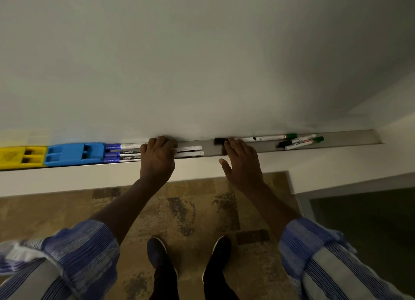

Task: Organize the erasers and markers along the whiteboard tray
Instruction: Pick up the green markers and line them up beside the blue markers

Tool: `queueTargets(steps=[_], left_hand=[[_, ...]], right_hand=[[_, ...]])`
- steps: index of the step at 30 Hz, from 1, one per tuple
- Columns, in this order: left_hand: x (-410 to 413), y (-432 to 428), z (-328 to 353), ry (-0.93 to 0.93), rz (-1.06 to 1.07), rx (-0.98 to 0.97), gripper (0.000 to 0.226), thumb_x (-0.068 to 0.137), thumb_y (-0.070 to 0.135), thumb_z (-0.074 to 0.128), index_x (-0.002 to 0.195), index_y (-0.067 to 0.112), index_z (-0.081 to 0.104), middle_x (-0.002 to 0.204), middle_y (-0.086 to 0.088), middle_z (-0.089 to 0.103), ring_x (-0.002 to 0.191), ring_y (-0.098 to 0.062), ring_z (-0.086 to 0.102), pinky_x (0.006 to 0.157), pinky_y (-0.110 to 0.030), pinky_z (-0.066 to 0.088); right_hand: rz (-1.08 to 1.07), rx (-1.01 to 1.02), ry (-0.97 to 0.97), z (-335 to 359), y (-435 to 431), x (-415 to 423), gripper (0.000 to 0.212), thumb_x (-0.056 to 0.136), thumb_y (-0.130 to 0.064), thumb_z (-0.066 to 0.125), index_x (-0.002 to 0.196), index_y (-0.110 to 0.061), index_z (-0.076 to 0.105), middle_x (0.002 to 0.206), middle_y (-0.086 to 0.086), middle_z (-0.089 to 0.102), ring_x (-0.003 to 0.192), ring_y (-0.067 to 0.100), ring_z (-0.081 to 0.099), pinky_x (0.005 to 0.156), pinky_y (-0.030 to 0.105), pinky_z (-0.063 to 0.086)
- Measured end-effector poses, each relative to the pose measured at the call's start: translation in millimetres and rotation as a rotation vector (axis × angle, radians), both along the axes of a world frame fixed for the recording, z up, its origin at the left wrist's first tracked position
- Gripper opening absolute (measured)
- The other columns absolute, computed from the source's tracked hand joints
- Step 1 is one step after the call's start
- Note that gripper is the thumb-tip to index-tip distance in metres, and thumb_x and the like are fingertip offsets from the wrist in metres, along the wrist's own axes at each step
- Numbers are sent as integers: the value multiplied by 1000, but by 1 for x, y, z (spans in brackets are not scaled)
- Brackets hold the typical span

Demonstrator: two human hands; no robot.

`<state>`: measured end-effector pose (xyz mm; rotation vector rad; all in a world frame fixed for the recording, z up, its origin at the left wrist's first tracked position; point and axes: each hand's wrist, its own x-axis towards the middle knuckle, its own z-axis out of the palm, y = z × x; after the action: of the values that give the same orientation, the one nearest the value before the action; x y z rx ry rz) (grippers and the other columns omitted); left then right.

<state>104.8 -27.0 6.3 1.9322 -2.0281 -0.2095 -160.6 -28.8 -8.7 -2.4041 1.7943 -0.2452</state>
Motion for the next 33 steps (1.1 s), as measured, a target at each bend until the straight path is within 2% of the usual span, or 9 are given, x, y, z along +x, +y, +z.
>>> queueTargets(steps=[5,9,15,20,24,29,33], left_hand=[[-21,0,2,-17,-59,6,27,89,23,58,111,8,65,110,-13,62,98,-37,56,80,-44,41],[-49,-4,6,-6,-129,6,35,90,30,56,115,8,67,113,-14,62,101,-37,57,82,-45,42],[-94,-10,7,19,-231,44,42,91,37,50,122,12,65,116,-10,61,103,-34,56,83,-44,41],[-127,-12,8,-20,-344,90,53,93,49,41,128,14,59,124,-9,58,109,-32,55,87,-44,42],[-150,-12,10,-43,-414,127,58,92,51,40,131,13,58,131,-9,56,117,-32,54,90,-45,44],[-174,-11,9,-70,-461,151,56,93,48,51,137,12,54,140,-12,53,126,-34,50,97,-48,42],[-189,-12,7,-109,-501,165,65,94,56,38,142,14,49,148,-12,48,133,-33,45,104,-48,39]], right_hand=[[-6,8,-16,5,-2,-25,57,100,-44,44,148,-13,41,157,10,37,146,30,32,117,48,31],[-48,-70,-56,17,-2,-53,50,99,-37,51,141,-11,50,150,12,46,141,30,40,114,45,36],[-315,-153,-79,35,-10,-128,41,93,-17,62,132,-6,59,134,15,59,127,34,53,105,45,47],[-472,-103,-32,43,-22,-186,42,91,-12,62,132,-6,57,137,17,56,127,36,51,101,46,49],[-644,-18,-127,41,-32,-221,45,92,-12,61,136,-9,53,139,14,53,125,35,51,97,47,49],[-554,45,-66,38,-41,-246,44,95,-13,58,138,-13,53,138,11,58,121,35,54,95,45,49],[-480,38,-7,36,-49,-255,36,95,-15,58,131,-14,60,126,11,65,110,34,57,87,42,52]])
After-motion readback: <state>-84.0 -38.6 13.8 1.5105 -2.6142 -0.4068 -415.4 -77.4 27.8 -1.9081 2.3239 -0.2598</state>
